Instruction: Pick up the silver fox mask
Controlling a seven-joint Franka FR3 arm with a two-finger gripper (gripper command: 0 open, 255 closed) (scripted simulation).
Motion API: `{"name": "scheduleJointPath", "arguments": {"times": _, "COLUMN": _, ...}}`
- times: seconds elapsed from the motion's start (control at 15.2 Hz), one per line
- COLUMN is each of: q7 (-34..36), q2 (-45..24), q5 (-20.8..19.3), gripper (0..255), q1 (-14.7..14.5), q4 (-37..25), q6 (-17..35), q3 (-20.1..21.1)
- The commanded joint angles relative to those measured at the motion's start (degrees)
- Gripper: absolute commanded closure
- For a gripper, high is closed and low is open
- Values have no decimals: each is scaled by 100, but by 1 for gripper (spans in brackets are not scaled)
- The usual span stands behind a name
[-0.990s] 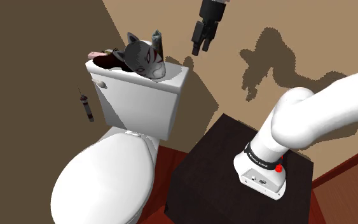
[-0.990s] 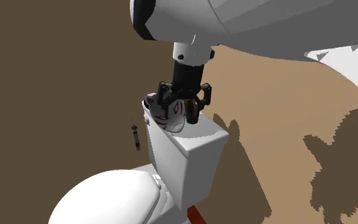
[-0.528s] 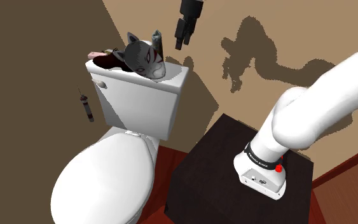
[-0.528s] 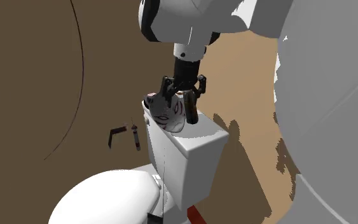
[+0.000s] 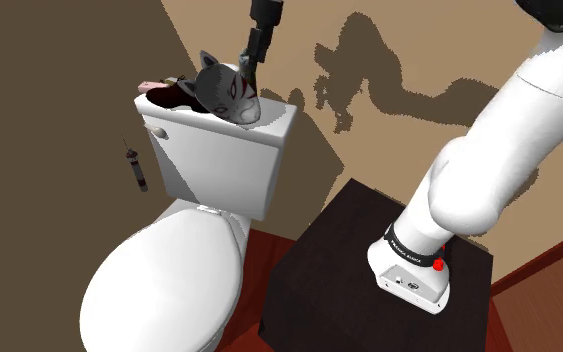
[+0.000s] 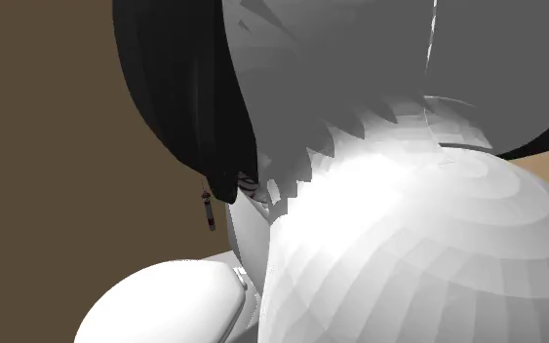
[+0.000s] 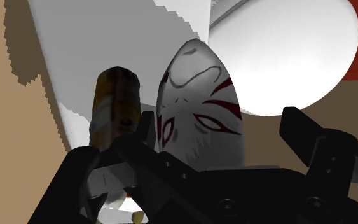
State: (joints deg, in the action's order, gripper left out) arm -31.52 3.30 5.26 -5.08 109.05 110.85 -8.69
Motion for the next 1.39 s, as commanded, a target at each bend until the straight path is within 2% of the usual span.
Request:
{"name": "scheduleJointPath", "arguments": {"times": 0.0, "q7": -292, "q2": -436, "q5": 58, "gripper": 0, "q1": -11, "q4": -473, "q6": 27, "q3": -10}}
{"name": "scheduleJointPath", "arguments": {"times": 0.46, "q7": -1088, "q2": -1952, "q5": 227, "gripper": 0, "q1": 3, "q4": -2347, "q6": -99, "q3": 108}}
{"name": "scheduleJointPath", "arguments": {"times": 0.99, "q7": -1152, "q2": -2002, "q5": 256, "gripper": 0, "q1": -6, "q4": -1835, "q6": 464, "q3": 125}}
{"name": "scheduleJointPath", "arguments": {"times": 1.12, "q7": -1152, "q2": -2002, "q5": 256, "gripper": 0, "q1": -6, "q4": -1834, "q6": 464, "q3": 125}}
{"name": "scheduleJointPath", "arguments": {"times": 1.19, "q7": -1155, "q2": -2001, "q5": 256, "gripper": 255, "q1": -5, "q4": -1826, "q6": 472, "q3": 125}}
{"name": "scheduleJointPath", "arguments": {"times": 1.32, "q7": -1152, "q2": -2003, "q5": 256, "gripper": 255, "q1": -6, "q4": -1837, "q6": 463, "q3": 125}}
